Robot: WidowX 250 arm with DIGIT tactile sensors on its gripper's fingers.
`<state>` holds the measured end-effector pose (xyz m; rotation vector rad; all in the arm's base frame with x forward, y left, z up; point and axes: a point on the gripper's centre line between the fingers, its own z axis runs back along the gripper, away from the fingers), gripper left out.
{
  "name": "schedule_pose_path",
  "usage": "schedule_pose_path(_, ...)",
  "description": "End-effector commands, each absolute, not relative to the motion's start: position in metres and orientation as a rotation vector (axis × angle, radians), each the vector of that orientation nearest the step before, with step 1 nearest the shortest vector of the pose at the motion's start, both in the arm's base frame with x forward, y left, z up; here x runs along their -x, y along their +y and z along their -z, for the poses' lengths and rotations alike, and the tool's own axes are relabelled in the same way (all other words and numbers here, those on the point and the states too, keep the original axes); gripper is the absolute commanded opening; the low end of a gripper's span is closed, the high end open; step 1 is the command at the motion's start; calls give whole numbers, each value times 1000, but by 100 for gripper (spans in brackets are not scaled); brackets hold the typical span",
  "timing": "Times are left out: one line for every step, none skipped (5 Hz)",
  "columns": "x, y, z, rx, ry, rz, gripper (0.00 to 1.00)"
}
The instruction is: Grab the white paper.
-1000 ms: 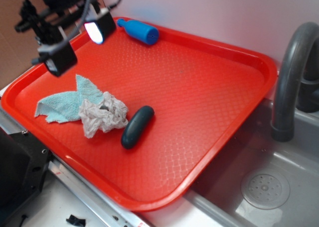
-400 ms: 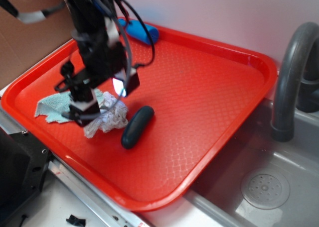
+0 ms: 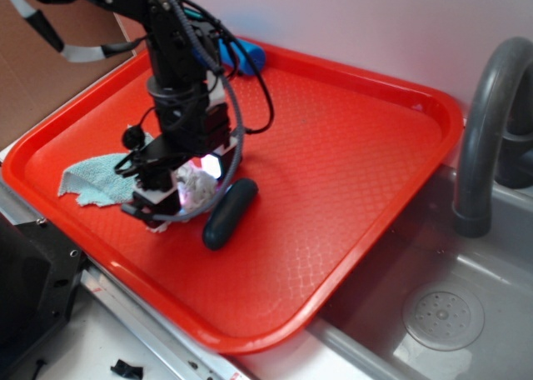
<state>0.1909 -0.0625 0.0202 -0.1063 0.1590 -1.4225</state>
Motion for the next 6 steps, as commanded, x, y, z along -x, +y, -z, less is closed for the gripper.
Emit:
schedule_pose_path(-171,-72,-11,79,221,1456,0)
schedule_pose_path(-172,-72,-9,63,238,1435,0)
schedule_pose_path(-174,-68,-34,72,130,1296,0)
schedule_pose_path(-177,-65,-81,62,90,1047,0)
schedule_pose_path(-167,-60,-131,37,-25,802,0)
schedule_pose_path(-151,-55,-176,15,-56,553,0)
